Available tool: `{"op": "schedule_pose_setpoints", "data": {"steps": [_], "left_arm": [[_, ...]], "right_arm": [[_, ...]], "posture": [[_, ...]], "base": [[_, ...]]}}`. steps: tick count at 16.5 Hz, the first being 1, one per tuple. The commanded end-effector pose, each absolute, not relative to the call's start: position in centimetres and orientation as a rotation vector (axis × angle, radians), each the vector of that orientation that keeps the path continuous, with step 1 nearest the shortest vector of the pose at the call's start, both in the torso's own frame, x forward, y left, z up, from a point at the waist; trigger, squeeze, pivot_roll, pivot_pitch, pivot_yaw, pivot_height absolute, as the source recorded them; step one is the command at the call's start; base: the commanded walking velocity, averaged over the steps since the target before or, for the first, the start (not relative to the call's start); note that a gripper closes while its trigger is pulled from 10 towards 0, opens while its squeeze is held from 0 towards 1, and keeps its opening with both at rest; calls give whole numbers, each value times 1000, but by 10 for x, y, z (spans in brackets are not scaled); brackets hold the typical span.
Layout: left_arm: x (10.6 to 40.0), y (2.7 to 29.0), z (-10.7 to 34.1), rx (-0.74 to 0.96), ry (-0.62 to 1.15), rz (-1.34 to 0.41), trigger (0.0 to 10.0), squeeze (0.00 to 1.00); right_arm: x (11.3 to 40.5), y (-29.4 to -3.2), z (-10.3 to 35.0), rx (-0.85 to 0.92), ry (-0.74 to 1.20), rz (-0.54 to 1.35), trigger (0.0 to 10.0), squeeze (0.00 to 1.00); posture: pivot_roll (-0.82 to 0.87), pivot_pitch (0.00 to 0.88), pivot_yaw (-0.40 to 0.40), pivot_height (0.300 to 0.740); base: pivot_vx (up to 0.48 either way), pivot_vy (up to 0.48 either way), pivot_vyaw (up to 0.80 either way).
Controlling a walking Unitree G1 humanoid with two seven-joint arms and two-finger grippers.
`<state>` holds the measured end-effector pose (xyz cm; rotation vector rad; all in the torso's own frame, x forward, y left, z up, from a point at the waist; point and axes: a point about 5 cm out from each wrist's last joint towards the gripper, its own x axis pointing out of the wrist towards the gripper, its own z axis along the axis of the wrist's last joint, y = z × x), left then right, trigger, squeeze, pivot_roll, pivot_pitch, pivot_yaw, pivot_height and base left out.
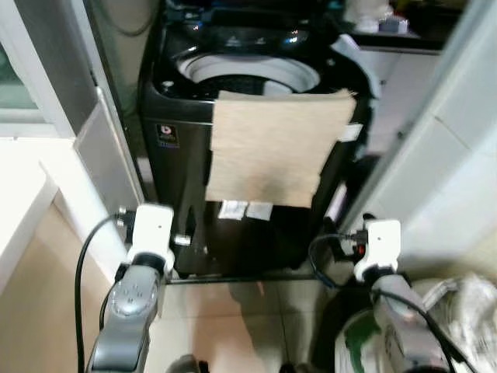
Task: Clothes washing
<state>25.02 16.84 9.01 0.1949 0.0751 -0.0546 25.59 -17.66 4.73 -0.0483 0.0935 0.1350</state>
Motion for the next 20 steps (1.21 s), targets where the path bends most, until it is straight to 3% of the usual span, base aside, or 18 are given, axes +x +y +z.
{"op": "schedule_pose_setpoints", "data": {"steps": [1, 6, 13, 17, 20], "left_arm": [[254, 160, 98, 200, 35, -81, 10000, 0], [262, 155, 104, 201, 13, -96, 10000, 0], [279, 153, 115, 228, -28, -134, 10000, 0], [285, 148, 117, 217, -39, -155, 10000, 0], [287, 146, 114, 213, -31, -163, 10000, 0]], "right_arm": [[263, -179, 57, -65, 54, 130, 10000, 0], [286, -179, 68, -49, 30, 109, 10000, 0], [301, -181, 70, -101, 11, 56, 10000, 0], [306, -204, 76, -131, -16, -121, 10000, 0], [310, -197, 77, -110, -17, -46, 10000, 0]], "posture": [[-27, 0, -39, 740], [-30, 0, -30, 740], [-40, 0, -12, 740], [-50, 0, -6, 740], [-61, 0, -9, 740]], "base": [[0, 0, 0], [0, 0, 0], [0, 0, -675], [0, 0, -730], [0, 0, -729]]}}
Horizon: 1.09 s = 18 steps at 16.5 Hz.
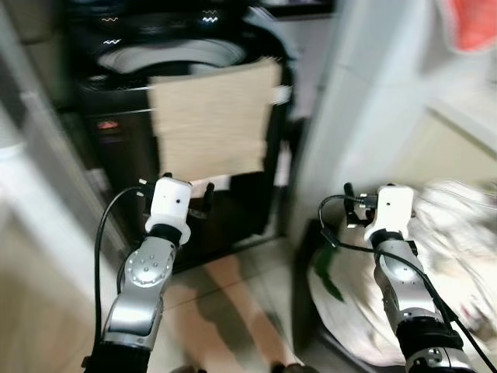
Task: Clothes washing
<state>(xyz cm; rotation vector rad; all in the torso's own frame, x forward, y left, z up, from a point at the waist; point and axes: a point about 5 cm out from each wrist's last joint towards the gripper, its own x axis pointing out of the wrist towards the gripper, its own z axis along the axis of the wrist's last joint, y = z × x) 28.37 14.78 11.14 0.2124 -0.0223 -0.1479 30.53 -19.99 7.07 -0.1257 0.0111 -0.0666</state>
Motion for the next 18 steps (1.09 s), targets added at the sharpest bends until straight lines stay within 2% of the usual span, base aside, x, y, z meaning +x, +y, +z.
{"op": "schedule_pose_setpoints", "data": {"steps": [1, 5, 7, 11, 14, 18], "left_arm": [[287, 145, 114, 213, -31, -164, 10000, 0], [288, 142, 113, 222, -40, -182, 10000, 0], [288, 143, 113, 227, -41, -181, 10000, 0], [288, 144, 113, 230, -40, -178, 10000, 0], [290, 140, 113, 231, -44, -186, 10000, 0], [282, 137, 116, 231, -42, -204, 10000, 0]], "right_arm": [[310, -194, 77, -106, -18, -32, 10000, 0], [309, -175, 74, -59, -17, 36, 10000, 0], [312, -180, 76, -33, -14, -5, 10000, 0], [326, -195, 98, -160, -84, -74, 10000, 0], [337, -219, 84, -257, 100, -152, 10000, 0], [355, -217, 89, -365, 198, -128, 10000, 0]], "posture": [[-61, 0, -9, 740], [-59, 0, -12, 740], [-53, 0, -13, 740], [-49, 0, -12, 740], [-49, 0, -8, 740], [-15, 0, -1, 740]], "base": [[0, 0, -731], [0, 0, -722], [0, 0, -716], [0, 0, -714], [0, 0, -667], [0, 0, -188]]}}
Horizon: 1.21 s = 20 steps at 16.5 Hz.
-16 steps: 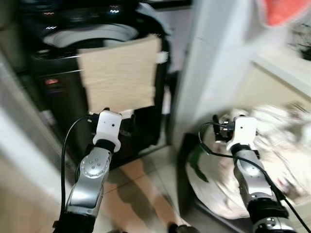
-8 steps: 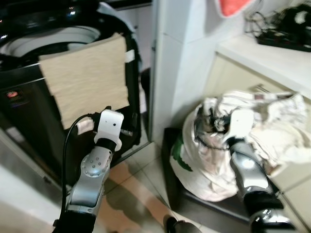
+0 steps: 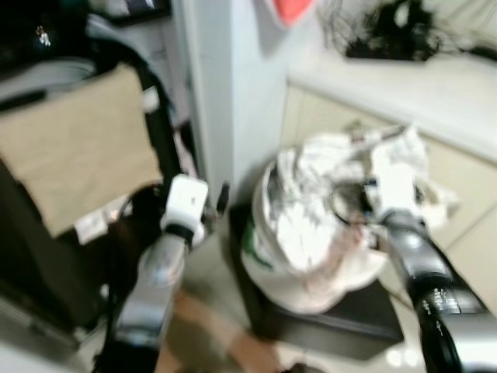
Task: Clothes washing
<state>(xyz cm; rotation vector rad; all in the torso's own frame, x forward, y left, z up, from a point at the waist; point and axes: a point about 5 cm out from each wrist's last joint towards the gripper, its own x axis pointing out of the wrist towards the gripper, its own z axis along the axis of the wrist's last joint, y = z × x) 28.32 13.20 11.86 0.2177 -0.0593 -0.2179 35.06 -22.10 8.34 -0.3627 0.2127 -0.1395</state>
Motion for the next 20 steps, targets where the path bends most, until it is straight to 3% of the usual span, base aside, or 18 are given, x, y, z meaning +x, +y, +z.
{"op": "schedule_pose_setpoints", "data": {"steps": [1, 4, 7, 9, 13, 20], "left_arm": [[277, 139, 117, 233, -39, -201, 10000, 0], [267, 145, 120, 244, -44, -173, 10000, 0], [267, 145, 125, 245, -59, -151, 10000, 0], [267, 142, 127, 242, -58, -148, 10000, 0], [262, 141, 129, 246, -56, -151, 10000, 0], [252, 142, 132, 250, -38, -131, 10000, 0]], "right_arm": [[360, -215, 96, -390, 178, -122, 10000, 0], [379, -206, 133, -482, 32, -102, 10000, 0], [389, -192, 155, -398, -48, -75, 10000, 0], [391, -185, 150, -246, 3, -40, 10000, 0], [389, -181, 132, -138, 151, 18, 10000, 0], [384, -172, 114, -298, 276, 133, 10000, 0]], "posture": [[4, 0, -6, 740], [43, 0, -28, 740], [49, 0, -45, 740], [45, 0, -50, 740], [54, 6, -49, 740], [80, 50, -66, 740]], "base": [[0, 0, 0], [0, 0, 0], [0, 0, 0], [0, 0, 0], [0, 0, 0], [0, 0, 0]]}}
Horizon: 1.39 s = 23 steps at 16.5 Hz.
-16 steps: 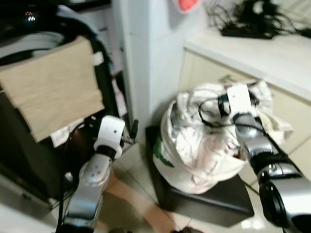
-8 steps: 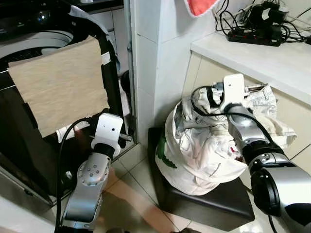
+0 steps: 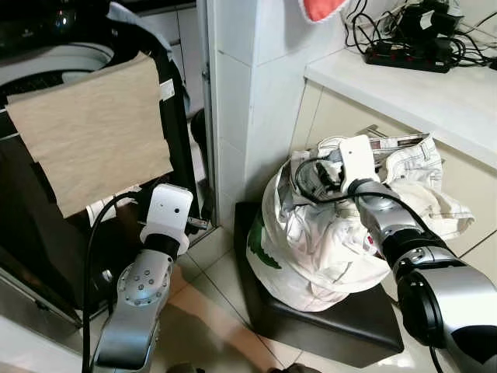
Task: Clothes washing
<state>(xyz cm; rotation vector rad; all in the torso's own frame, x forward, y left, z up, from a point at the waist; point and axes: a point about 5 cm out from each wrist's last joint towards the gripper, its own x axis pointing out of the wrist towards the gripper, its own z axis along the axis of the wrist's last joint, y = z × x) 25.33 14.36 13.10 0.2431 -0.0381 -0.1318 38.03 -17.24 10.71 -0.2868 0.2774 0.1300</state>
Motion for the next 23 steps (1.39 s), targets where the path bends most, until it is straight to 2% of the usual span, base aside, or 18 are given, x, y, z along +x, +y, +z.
{"op": "schedule_pose_setpoints", "data": {"steps": [1, 8, 10, 12, 13, 14, 18, 23], "left_arm": [[251, 141, 132, 249, -36, -129, 10000, 0], [243, 140, 135, 253, -20, -124, 10000, 0], [244, 140, 136, 253, -15, -122, 10000, 0], [246, 139, 137, 250, -18, -122, 10000, 0], [246, 139, 138, 250, -18, -126, 10000, 0], [247, 138, 138, 251, -17, -130, 10000, 0], [249, 138, 140, 255, -18, -133, 10000, 0], [252, 139, 137, 214, 14, -104, 10000, 0]], "right_arm": [[382, -171, 108, -280, 307, 146, 10000, 0], [370, -167, 84, -249, 430, 158, 10000, 0], [365, -174, 74, -343, 482, 124, 10000, 0], [361, -175, 69, -356, 502, 112, 10000, 0], [361, -174, 68, -355, 502, 110, 9569, 0], [360, -173, 67, -338, 499, 104, 0, 0], [359, -173, 66, -274, 507, 64, 0, 0], [361, -172, 68, -279, 476, 67, 0, 0]], "posture": [[82, 57, -69, 740], [102, 87, -76, 740], [101, 78, -78, 740], [100, 77, -73, 740], [99, 75, -71, 740], [99, 75, -70, 740], [99, 67, -67, 740], [103, 51, -78, 740]], "base": [[0, 0, 0], [0, 0, 0], [0, 0, 0], [0, 0, 0], [0, 0, 0], [0, 0, 0], [0, 0, 0], [0, 0, 0]]}}
